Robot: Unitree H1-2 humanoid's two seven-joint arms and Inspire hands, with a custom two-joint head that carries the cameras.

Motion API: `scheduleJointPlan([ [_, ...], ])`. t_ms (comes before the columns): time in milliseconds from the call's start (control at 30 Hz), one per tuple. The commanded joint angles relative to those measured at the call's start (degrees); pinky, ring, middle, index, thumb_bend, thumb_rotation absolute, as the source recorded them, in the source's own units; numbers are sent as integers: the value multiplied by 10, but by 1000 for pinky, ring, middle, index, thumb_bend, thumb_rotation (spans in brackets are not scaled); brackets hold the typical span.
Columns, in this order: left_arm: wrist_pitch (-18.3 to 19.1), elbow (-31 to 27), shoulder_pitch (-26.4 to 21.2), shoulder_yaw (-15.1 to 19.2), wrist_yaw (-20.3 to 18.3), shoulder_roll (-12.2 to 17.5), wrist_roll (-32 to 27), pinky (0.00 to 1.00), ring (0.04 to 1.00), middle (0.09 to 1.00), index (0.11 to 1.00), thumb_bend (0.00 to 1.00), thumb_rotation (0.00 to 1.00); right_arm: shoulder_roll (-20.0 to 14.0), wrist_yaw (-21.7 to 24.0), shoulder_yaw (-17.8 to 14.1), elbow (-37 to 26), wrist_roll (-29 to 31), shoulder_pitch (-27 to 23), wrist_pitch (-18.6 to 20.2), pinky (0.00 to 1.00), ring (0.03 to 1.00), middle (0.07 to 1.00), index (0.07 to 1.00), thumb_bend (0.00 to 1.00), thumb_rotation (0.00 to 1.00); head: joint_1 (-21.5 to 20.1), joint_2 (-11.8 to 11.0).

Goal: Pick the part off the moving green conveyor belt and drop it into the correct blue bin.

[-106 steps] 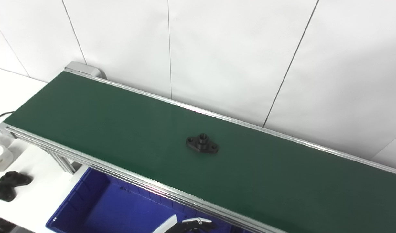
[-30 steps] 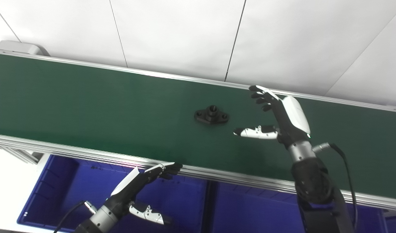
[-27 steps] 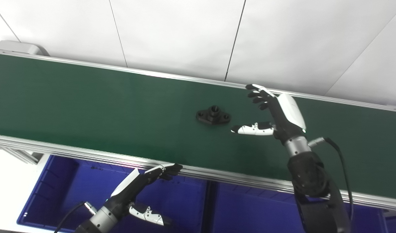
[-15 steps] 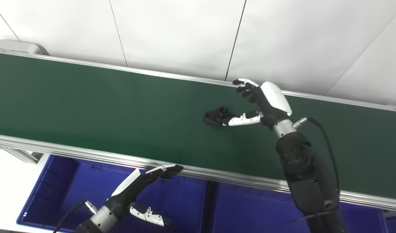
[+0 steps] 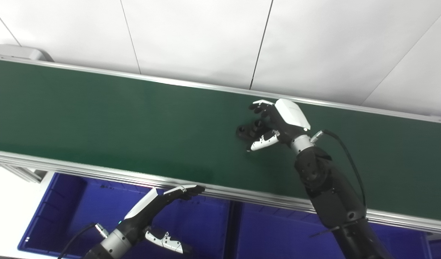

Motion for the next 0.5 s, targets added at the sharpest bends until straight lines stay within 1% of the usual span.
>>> scheduleJointPlan([
  [0,-21,-17,-1,0,7,8,-7,809,842,848,831,892,301,-2,-16,8,4,-1,-11,-39,606,702,733,734,823,10,-2,2],
  [100,-21,-18,0,1,4,6,-14,807,840,847,830,889,296,-8,-28,19,14,-8,-6,-46,590,684,716,709,797,0,-6,6],
  [167,-21,-18,1,2,6,6,-13,800,835,844,830,890,301,-12,-38,26,23,-13,-4,-52,573,650,686,678,741,0,-7,9],
  [200,-21,-19,1,2,6,6,-13,799,832,843,831,889,311,-14,-40,30,26,-17,-4,-53,549,615,657,647,675,0,-7,9],
  [233,-21,-20,1,2,6,6,-14,799,832,843,831,889,312,-17,-41,34,28,-20,-3,-54,545,610,653,642,666,0,-7,9],
  [267,-21,-21,2,2,6,6,-15,798,832,843,831,888,315,-21,-44,39,29,-25,-2,-57,512,579,634,570,588,56,-8,11],
  [300,-21,-21,2,3,5,6,-17,798,832,844,831,888,316,-25,-49,44,32,-30,-1,-60,478,545,569,530,556,28,-8,11],
  [333,-21,-22,2,3,5,6,-18,799,833,845,831,887,312,-28,-51,49,33,-35,-1,-59,437,502,523,506,538,11,-7,12],
  [367,-21,-22,2,4,5,5,-19,799,832,845,830,887,313,-31,-49,53,31,-40,0,-55,413,477,505,499,531,5,-7,12],
  [400,-21,-22,3,5,5,5,-18,797,830,845,830,889,317,-34,-48,57,28,-47,1,-50,374,441,490,497,528,2,-7,12],
  [433,-21,-22,4,6,5,5,-18,796,830,846,831,891,321,-37,-46,59,23,-52,2,-43,306,379,474,499,527,0,-7,12],
  [467,-21,-23,5,7,3,4,-20,791,830,847,832,892,321,-40,-44,62,17,-58,3,-38,279,357,466,500,527,0,-11,15],
])
